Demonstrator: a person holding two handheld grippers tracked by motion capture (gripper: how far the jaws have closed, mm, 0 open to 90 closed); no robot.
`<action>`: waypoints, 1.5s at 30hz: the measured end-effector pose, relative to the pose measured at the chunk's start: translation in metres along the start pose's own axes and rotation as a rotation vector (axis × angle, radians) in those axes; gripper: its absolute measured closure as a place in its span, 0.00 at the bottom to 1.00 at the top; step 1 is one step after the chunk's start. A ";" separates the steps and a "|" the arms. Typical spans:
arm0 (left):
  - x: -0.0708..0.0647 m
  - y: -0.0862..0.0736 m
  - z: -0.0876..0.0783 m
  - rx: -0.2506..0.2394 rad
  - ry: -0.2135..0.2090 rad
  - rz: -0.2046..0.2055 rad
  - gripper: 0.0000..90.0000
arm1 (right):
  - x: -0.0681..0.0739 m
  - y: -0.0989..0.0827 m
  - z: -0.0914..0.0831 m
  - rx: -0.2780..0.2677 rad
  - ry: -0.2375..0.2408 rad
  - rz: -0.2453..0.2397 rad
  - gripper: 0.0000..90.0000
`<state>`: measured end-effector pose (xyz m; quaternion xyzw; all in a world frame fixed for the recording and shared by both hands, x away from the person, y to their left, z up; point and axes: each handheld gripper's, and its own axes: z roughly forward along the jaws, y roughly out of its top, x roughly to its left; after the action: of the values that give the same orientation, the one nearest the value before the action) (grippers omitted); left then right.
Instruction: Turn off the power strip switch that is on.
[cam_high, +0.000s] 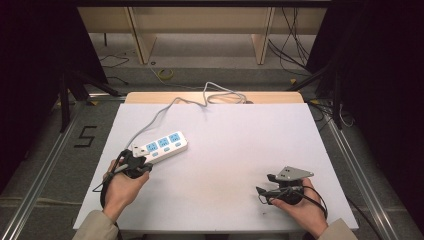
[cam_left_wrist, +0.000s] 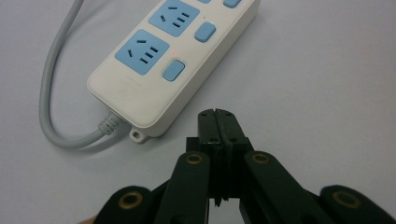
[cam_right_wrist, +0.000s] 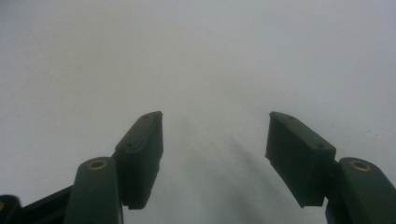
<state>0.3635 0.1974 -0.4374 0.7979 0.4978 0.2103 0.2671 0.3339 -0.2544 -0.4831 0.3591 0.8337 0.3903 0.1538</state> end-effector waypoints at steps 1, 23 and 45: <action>0.000 0.000 0.000 0.002 0.000 0.000 1.00 | 0.000 0.000 0.000 0.000 0.000 0.000 0.41; 0.005 0.009 0.005 0.003 0.006 -0.012 1.00 | 0.000 0.000 0.000 -0.002 -0.001 0.003 0.41; 0.007 0.016 0.011 0.019 0.021 -0.010 1.00 | 0.000 0.000 0.000 -0.002 -0.001 0.000 0.41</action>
<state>0.3840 0.1955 -0.4355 0.7957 0.5065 0.2128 0.2552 0.3341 -0.2539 -0.4831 0.3592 0.8331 0.3912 0.1544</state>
